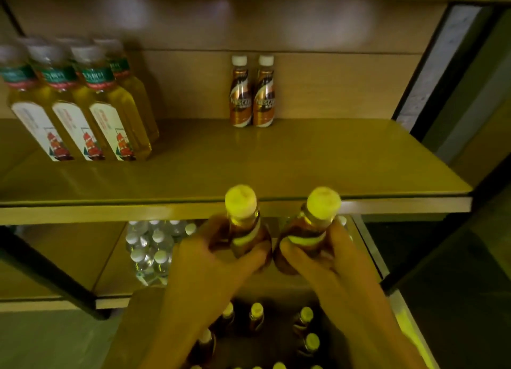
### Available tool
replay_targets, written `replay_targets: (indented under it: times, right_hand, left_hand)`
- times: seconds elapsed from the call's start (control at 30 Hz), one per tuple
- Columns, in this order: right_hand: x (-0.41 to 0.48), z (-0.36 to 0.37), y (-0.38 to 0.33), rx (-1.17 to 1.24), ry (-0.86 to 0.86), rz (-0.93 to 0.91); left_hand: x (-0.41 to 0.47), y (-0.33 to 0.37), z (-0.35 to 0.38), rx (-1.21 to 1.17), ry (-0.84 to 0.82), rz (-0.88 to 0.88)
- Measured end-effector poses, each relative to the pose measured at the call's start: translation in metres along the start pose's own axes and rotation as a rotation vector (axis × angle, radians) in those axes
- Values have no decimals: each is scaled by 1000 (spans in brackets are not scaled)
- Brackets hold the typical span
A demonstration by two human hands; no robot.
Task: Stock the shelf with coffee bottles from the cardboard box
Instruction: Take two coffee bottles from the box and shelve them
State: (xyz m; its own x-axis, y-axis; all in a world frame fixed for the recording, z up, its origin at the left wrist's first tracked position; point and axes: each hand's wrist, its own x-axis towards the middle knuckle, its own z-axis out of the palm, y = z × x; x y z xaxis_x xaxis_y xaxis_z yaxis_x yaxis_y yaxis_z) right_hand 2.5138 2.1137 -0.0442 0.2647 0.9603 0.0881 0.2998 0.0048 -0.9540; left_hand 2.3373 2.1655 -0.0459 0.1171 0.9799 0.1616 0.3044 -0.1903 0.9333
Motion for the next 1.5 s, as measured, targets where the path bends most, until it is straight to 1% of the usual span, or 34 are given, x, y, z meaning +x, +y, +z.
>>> replay_targets:
  times: [0.1,0.23,0.33,0.43,0.67,0.73,0.8,0.93,1.03,1.13,1.2,1.4,1.5]
  right_hand:
    - [28,-6,-36,-35,12,-95]
    - [80,-5,-60,-77,-14,-120]
    - [115,0,-59,-89,-51,-89]
    - [140,7,-51,-44,-42,-47]
    - [162,15,-38,-62,-9,-35]
    - [160,14,-30,-32,-42,4]
    - [153,14,-19,-55,-65,43]
    - [149,23,-3,-199,-8,58]
    - [160,27,-9,-278,39,49]
    - [178,26,-15,-320,34,26]
    - [193,26,-17,-307,21,14]
    - [245,35,-14,-241,32,4]
    - [267,38,-13,-239,34,-10]
  left_hand:
    - [34,32,-1,-75,37,83]
    - [87,40,4,-45,60,126]
    - [118,31,8,-8,51,112]
    - [135,26,10,-21,66,111]
    - [140,16,10,-33,41,173]
    - [136,11,9,-26,-3,150]
    - [133,6,9,25,-30,136]
    - [137,2,11,109,39,101]
    - [145,2,15,156,81,84]
    - [160,1,17,183,74,88]
    - [173,3,19,189,59,78]
    - [224,3,30,206,64,-37]
    - [244,3,36,212,80,-37]
